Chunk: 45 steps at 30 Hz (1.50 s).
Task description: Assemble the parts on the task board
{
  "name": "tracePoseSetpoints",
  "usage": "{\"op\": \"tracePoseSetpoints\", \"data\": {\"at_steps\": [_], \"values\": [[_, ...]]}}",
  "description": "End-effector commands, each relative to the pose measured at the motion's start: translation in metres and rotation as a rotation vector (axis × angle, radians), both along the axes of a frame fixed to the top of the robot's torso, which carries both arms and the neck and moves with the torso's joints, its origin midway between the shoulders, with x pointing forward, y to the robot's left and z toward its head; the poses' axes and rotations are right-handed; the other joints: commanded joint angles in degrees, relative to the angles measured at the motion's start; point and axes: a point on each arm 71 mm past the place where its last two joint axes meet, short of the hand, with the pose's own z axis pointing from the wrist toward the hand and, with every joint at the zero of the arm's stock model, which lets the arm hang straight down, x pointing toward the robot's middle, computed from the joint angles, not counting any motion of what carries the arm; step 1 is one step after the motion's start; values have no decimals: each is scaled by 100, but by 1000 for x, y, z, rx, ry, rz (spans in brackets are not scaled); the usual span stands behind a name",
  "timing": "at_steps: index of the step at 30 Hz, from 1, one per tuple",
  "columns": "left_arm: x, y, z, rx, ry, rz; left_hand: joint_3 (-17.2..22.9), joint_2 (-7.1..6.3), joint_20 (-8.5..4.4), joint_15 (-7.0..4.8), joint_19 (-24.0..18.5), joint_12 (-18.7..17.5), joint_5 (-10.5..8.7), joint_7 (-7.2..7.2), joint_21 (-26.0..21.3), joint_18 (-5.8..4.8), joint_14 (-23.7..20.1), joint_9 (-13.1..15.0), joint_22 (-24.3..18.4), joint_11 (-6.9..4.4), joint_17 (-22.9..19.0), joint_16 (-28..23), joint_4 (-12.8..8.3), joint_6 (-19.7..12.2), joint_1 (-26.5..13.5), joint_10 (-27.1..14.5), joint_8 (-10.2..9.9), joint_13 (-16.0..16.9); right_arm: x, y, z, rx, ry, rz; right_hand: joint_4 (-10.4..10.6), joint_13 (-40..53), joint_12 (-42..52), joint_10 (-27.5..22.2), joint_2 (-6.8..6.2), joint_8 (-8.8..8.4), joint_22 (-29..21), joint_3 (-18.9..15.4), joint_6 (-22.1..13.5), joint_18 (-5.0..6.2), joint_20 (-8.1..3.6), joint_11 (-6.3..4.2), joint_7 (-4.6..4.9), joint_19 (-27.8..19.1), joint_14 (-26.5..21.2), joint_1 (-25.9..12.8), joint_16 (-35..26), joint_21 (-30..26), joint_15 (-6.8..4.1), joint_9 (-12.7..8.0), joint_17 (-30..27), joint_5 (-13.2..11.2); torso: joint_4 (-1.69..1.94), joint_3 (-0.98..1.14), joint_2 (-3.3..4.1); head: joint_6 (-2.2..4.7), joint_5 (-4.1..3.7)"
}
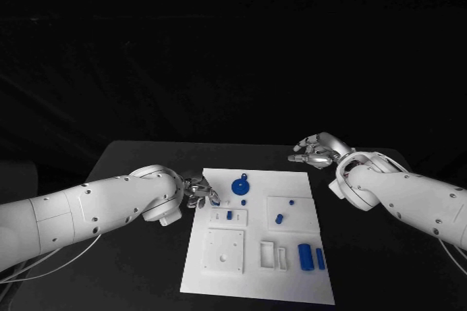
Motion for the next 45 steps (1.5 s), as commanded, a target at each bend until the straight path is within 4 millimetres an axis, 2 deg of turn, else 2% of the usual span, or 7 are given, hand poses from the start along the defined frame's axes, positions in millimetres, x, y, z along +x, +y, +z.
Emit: {"op": "tracePoseSetpoints", "data": {"at_steps": [1, 7, 16, 45], "values": [[-4, -3, -5, 35, -42, -25, 21, -58, -495, -85, 31, 37, 63, -220, 27, 60, 34, 9, -4, -20, 18, 47, 32, 552, -9, 32, 52, 12, -1, 2, 0, -6, 1, 20, -11, -9, 38, -31, -10, 26, 7, -30, 5, 571, -40, -26, 35, 15, 41, -55, -8, -24, 2, -8, -3, 44, -13, 1, 4, -11, 16], [-10, -6, -18, 49, -29, -37, 14, -74, -504, -103, 48, 69, 77, -242, 44, 62, 49, 15, 4, -41, 47, 84, 44, 619, -28, 45, 89, 23, -1, 1, 0, -7, 1, 20, -8, -11, 39, -31, -9, 26, 9, -33, 5, 571, -40, -25, 35, 16, 41, -60, -9, -25, 2, -9, -3, 57, -14, 3, 11, -29, 18], [-12, -9, -25, 75, -33, -51, 14, -76, -511, -115, 55, 84, 86, -258, 53, 63, 52, 20, 9, -56, 67, 104, 56, 667, -43, 45, 116, 20, -2, 0, 0, -7, 1, 19, -6, -14, 41, -32, -8, 27, 11, -34, 4, 571, -40, -25, 35, 16, 42, -64, -9, -27, 2, -9, -3, 73, -22, 6, 11, -53, 9], [-10, -8, -33, 146, -15, -72, 9, -74, -529, -138, 75, 143, -18, -283, 80, 69, 61, 23, 22, -80, 119, 158, 89, 717, -82, 67, 155, -1, -2, 0, 0, -7, 3, 21, 21, -25, 50, -35, -4, 27, 18, -50, 4, 571, -39, -25, 35, 21, 44, -104, -10, -34, 3, -12, -3, 113, -18, 8, 11, -101, -10]]}}
